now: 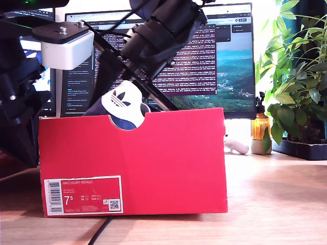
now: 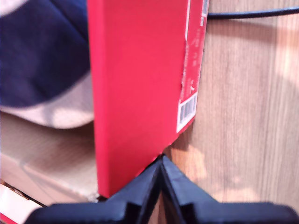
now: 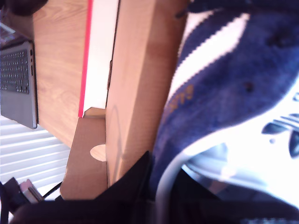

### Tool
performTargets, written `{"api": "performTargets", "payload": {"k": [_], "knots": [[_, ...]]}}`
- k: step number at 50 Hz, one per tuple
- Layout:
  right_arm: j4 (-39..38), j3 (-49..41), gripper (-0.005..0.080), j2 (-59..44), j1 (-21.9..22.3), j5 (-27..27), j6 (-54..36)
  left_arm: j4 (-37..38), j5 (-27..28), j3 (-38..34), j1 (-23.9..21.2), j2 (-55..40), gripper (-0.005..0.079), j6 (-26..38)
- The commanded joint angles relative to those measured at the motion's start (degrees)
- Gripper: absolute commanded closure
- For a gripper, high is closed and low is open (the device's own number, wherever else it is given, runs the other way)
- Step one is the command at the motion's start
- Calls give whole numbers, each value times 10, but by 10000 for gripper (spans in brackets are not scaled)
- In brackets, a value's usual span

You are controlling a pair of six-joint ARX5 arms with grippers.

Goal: Pack the blue shoes by picking the first shoe and placing it inside the red shoebox, left side, then picking and rotating the second shoe and placing it in the shoebox

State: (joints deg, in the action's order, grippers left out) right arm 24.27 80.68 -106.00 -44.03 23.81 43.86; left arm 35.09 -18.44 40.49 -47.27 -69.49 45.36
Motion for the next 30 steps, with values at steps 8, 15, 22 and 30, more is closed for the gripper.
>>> {"api": "performTargets", "payload": {"k": [8, 15, 22, 30], "knots": [[-30, 22, 765, -34, 1, -4, 0, -9, -1, -7, -1, -6, 761, -3], [-37, 22, 765, -51, -5, -4, 0, -10, -3, -7, -1, -6, 761, -3], [-44, 22, 765, -59, -6, -6, 3, -6, -10, -7, -1, -6, 761, -3], [-45, 22, 707, -60, -6, -11, 1, -7, -11, -7, -1, -6, 761, -3]]}}
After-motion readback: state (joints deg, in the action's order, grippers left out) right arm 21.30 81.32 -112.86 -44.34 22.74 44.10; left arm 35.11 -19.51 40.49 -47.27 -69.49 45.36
